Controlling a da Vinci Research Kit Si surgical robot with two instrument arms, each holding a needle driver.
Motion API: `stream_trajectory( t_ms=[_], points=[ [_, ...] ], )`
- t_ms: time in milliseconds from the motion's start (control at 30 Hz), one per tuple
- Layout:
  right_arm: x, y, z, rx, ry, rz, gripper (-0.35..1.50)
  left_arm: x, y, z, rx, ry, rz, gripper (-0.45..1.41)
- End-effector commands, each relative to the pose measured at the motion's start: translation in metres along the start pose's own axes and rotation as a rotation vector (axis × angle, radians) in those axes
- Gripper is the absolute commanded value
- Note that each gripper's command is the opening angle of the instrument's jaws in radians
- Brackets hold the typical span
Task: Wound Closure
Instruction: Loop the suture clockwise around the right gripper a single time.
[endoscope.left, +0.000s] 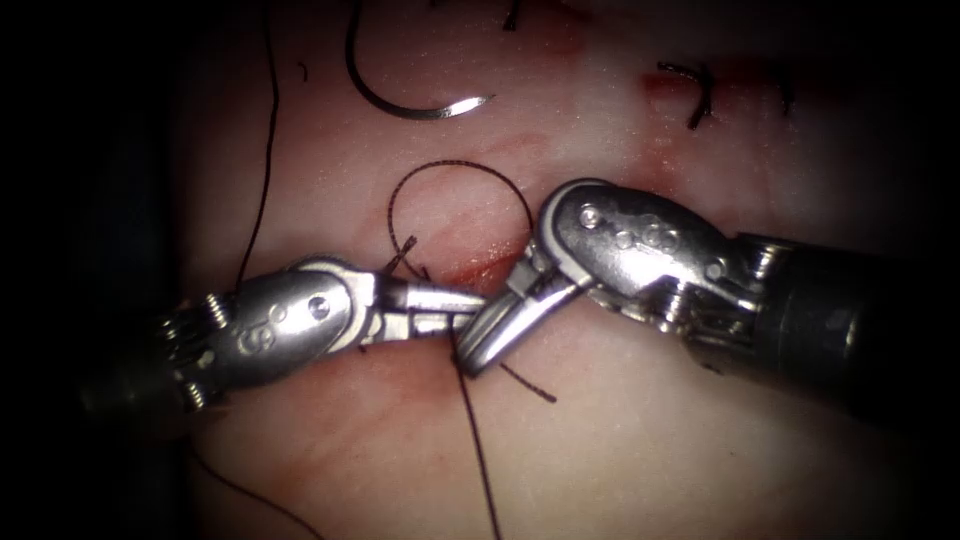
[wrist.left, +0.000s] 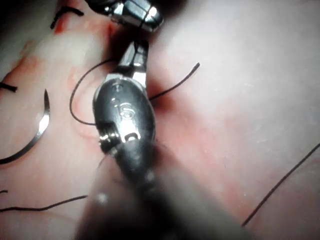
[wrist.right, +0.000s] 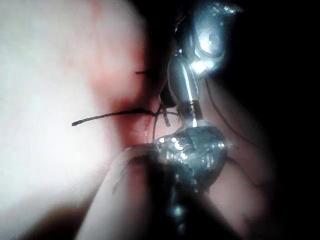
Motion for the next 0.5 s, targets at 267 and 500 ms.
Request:
stream_trajectory(
  t_ms=[267, 500],
  points=[
    [0.0037, -0.0037, -0.0070, -0.086, 0.055, 0.001, -0.35, 0.0027, 0.0005, -0.0020, 0.126, -0.051, 0.017, -0.35],
    [0.0011, -0.0070, -0.0071, -0.066, 0.030, -0.015, -0.35, 0.0066, -0.0028, -0.0046, 0.273, -0.082, 0.081, -0.35]
  ],
)
